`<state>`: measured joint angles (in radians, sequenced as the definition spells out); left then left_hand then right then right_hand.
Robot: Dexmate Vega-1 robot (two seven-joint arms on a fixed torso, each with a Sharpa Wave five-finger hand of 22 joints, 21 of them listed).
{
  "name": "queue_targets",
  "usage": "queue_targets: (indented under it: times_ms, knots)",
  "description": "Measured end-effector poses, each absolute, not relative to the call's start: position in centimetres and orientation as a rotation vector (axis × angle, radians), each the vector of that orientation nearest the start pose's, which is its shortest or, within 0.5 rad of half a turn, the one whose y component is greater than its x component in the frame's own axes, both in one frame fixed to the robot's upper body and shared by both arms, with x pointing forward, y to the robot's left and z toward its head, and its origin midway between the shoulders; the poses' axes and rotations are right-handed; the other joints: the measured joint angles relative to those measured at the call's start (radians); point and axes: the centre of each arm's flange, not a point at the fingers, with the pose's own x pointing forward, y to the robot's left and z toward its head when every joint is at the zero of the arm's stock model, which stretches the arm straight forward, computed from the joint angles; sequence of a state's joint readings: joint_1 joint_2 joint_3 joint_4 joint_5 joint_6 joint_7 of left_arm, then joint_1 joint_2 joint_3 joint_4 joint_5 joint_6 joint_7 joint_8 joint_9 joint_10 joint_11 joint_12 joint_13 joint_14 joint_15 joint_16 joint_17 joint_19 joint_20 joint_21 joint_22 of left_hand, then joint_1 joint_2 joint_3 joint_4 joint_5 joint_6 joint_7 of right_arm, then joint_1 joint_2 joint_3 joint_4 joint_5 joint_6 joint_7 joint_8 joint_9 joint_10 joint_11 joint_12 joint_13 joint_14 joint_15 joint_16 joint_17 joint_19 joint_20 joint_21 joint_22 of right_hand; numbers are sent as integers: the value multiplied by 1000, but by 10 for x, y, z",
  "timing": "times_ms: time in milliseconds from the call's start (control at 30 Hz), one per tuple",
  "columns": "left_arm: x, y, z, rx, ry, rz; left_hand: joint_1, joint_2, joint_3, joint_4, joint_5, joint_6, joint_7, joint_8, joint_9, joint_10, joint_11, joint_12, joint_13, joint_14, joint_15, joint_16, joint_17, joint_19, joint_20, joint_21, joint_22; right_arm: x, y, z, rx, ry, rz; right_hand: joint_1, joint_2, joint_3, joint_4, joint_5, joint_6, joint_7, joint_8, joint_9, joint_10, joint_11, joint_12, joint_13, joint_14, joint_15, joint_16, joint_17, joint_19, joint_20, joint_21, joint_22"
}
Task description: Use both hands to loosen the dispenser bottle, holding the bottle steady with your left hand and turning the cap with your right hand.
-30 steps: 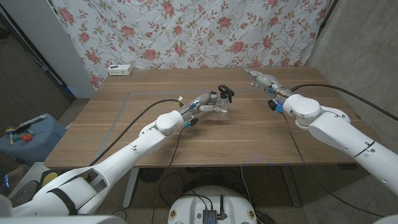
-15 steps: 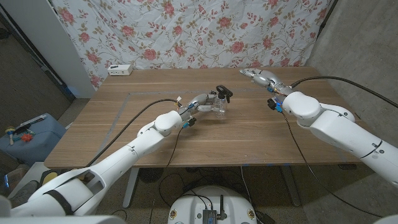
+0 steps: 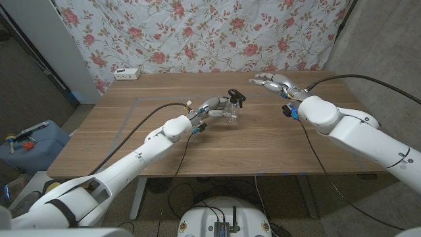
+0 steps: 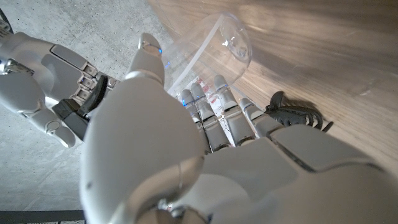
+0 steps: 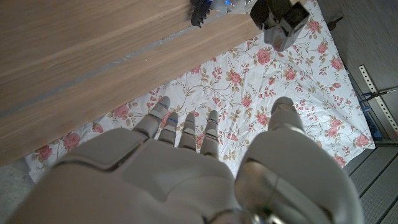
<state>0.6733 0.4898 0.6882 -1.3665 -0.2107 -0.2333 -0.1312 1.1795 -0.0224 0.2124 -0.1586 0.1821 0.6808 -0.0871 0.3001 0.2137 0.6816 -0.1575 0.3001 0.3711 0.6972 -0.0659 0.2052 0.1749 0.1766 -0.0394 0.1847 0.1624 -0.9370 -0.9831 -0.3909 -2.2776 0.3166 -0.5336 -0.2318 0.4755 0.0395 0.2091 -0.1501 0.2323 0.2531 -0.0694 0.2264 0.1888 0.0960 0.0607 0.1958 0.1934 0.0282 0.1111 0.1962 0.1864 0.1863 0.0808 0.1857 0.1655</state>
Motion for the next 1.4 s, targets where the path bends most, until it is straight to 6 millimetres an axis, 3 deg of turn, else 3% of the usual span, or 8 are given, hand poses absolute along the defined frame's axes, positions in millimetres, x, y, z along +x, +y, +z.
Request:
queue_targets:
  times_ms: [433, 1400]
  knots:
    - [641, 119, -17, 567, -640, -560, 0, 0, 4, -4, -2, 0, 0, 0, 0, 2, -1, 0, 3, 10, 0, -5, -1, 0, 0, 0, 0, 490, -200, 66, -867, -486, 142, 59, -10, 24, -24, 0, 10, 3, 0, 5, -42, 9, -4, 0, -25, 17, -8, 2, -20, 19, -5, 0]
    - [647, 117, -14, 582, -626, -553, 0, 0, 12, -12, -3, 7, 0, 1, 0, 14, 1, -7, 14, 16, -6, -9, 0, 0, 0, 0, 0, 487, -171, 78, -1070, -414, 165, 125, -34, 48, -31, 0, 41, 4, 7, 9, -88, 16, -11, 5, -57, 39, -8, 2, -36, 35, -5, 0]
